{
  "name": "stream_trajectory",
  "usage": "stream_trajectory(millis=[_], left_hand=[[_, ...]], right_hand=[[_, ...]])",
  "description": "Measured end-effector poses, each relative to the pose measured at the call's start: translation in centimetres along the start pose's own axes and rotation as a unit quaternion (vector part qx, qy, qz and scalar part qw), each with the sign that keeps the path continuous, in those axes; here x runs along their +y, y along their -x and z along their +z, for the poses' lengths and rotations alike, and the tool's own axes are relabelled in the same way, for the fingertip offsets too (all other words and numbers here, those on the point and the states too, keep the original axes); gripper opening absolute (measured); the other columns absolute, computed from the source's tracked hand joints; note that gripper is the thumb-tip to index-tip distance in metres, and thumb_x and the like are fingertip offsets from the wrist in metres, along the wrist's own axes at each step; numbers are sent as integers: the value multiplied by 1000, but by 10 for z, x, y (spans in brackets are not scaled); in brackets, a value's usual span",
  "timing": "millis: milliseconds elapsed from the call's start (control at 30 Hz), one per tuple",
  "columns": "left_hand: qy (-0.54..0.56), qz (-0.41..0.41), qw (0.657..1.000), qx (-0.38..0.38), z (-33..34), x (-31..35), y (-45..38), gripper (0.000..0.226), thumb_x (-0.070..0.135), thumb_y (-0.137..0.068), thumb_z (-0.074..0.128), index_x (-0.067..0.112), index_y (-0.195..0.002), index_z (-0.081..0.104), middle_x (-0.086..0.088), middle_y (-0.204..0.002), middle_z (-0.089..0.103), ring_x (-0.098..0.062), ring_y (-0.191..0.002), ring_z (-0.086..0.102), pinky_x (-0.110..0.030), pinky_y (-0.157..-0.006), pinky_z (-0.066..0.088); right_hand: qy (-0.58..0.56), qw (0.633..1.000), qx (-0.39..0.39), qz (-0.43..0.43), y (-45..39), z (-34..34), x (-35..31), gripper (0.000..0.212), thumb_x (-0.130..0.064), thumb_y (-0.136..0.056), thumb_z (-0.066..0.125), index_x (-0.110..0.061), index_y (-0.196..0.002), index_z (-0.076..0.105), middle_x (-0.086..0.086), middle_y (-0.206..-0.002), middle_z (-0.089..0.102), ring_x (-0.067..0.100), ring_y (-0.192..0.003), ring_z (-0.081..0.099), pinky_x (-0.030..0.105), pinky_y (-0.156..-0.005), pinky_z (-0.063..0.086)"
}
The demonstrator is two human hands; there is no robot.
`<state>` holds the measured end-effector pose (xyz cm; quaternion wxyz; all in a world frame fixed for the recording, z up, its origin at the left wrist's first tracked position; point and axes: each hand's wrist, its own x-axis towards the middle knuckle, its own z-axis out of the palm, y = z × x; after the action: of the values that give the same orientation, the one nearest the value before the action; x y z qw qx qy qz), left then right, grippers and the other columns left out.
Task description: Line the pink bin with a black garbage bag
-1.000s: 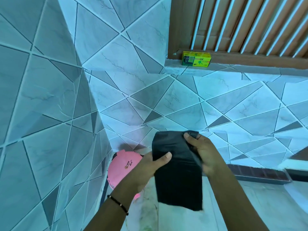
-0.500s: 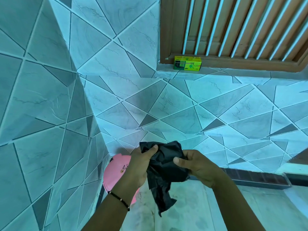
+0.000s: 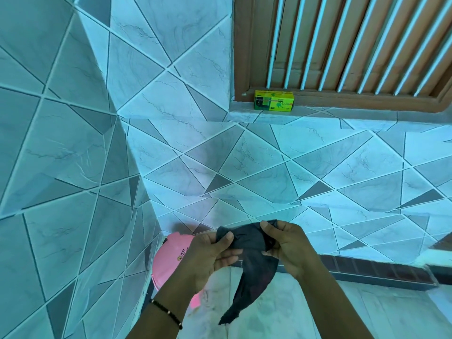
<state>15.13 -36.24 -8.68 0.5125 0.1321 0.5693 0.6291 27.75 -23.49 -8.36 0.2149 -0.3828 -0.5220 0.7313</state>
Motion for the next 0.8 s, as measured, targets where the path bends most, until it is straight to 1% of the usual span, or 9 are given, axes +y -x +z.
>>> stream_trajectory(millis=[67, 133, 267, 300, 400, 533, 633, 733, 800], left_hand=[[-11, 11, 1000, 10, 1, 1, 2, 12, 15, -87, 60, 7, -83, 67, -2, -68, 74, -11, -60, 71, -20, -57, 57], [-22, 23, 999, 29, 1, 2, 3, 13, 17, -85, 62, 9, -78, 67, -1, -63, 73, -9, -54, 68, -18, -54, 56], [-19, 47, 997, 52, 3, 2, 4, 20, 19, -91, 55, 7, -80, 67, -1, -62, 73, -10, -53, 67, -20, -57, 57], [-9, 52, 998, 43, 2, 2, 4, 21, 17, -93, 51, 7, -85, 67, -1, -66, 74, -10, -57, 68, -21, -60, 58], [15, 64, 997, 32, -2, 0, 4, 18, 6, -94, 47, 7, -92, 65, 1, -69, 74, -10, -62, 69, -21, -65, 59], [40, 73, 993, 86, -8, -1, 3, 9, 4, -85, 61, -3, -91, 63, -2, -56, 68, -8, -50, 65, -18, -52, 56], [28, 84, 991, 104, -9, 0, 4, 7, 5, -83, 64, -1, -82, 61, 0, -47, 61, -6, -41, 59, -16, -45, 52], [4, 103, 987, 122, -7, 1, 3, 24, 10, -81, 67, 5, -63, 53, 0, -41, 51, -6, -35, 46, -15, -41, 43], [1, 109, 985, 133, -6, -1, 0, 33, 12, -80, 69, 9, -56, 47, 1, -39, 48, -7, -34, 41, -15, -41, 39]], right_hand=[[26, 999, -10, 18, 2, -1, 0, 22, -22, -85, 65, 0, -82, 67, 9, -63, 67, 20, -56, 63, 27, -51, 52], [64, 998, -8, 22, 2, -2, 2, 29, -27, -85, 65, 2, -88, 69, 16, -76, 69, 25, -66, 64, 31, -57, 55], [45, 999, 4, 0, 2, 3, 5, 19, -15, -92, 56, -3, -89, 71, 18, -88, 71, 28, -80, 66, 40, -72, 56], [30, 1000, 6, -4, 2, 4, 5, 19, -12, -93, 54, -4, -90, 70, 17, -87, 72, 28, -79, 67, 38, -71, 56], [-19, 1000, 19, -6, 3, 5, 4, 20, -8, -94, 50, -4, -86, 68, 10, -76, 72, 21, -68, 67, 26, -55, 56], [-37, 999, 29, -2, 1, 4, 8, 18, -7, -94, 50, -3, -88, 67, 10, -77, 70, 16, -61, 66, 24, -49, 52], [-25, 999, 17, 13, 2, 4, 9, 18, -9, -93, 52, -2, -91, 68, 14, -81, 70, 21, -67, 65, 27, -53, 52], [66, 997, 37, 28, 2, 5, 12, 17, -19, -91, 58, -6, -92, 69, 9, -79, 70, 23, -69, 64, 35, -64, 56], [235, 964, 120, -18, 0, 8, 18, 26, -33, -86, 63, -13, -103, 62, 2, -91, 63, 21, -79, 62, 41, -77, 56]])
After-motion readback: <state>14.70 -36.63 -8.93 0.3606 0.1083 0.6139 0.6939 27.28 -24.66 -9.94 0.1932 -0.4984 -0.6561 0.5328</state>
